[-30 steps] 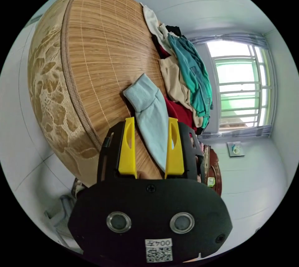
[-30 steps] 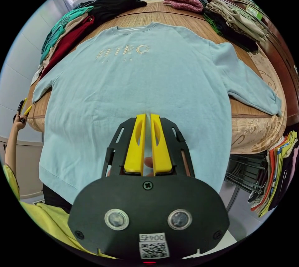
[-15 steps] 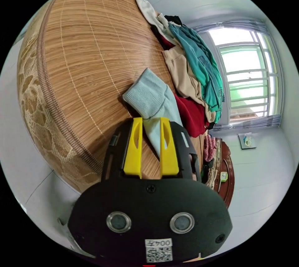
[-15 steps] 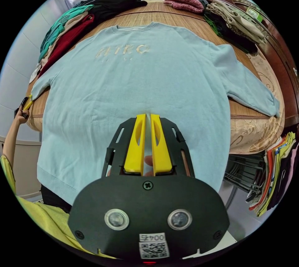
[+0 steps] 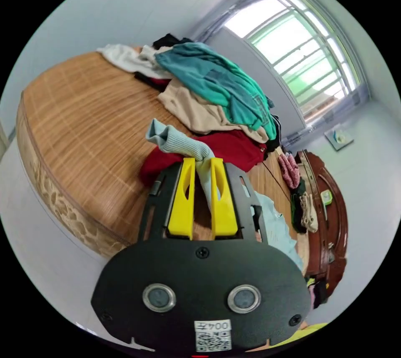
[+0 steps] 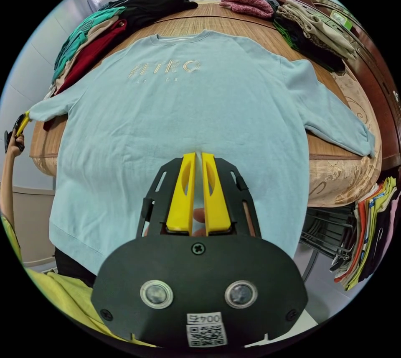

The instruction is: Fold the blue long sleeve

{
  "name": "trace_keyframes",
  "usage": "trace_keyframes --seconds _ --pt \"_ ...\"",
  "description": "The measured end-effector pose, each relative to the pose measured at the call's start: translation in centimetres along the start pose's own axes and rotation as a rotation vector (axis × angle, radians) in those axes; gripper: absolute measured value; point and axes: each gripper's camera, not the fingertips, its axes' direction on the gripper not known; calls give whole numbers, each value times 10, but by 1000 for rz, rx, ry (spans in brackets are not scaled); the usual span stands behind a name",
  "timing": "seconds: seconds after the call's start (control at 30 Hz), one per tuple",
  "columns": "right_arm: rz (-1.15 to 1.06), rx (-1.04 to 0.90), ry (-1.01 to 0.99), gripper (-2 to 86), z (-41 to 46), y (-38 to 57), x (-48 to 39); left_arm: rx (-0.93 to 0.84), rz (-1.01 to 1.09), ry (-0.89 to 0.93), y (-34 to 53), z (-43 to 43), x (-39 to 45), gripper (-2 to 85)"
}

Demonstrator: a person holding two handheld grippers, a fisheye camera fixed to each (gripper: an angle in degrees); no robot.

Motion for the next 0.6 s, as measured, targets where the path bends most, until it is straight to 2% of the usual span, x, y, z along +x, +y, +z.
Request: trace_keyframes --seconds 0.07,0.33,0.6 --pt "2 1 -6 35 -1 0 4 33 102 -15 -5 -8 44 62" --pt "23 3 -54 33 -9 0 31 137 448 150 3 -26 254 62" --pt "43 5 -104 30 -18 0 64 81 912 302 112 -4 493 65"
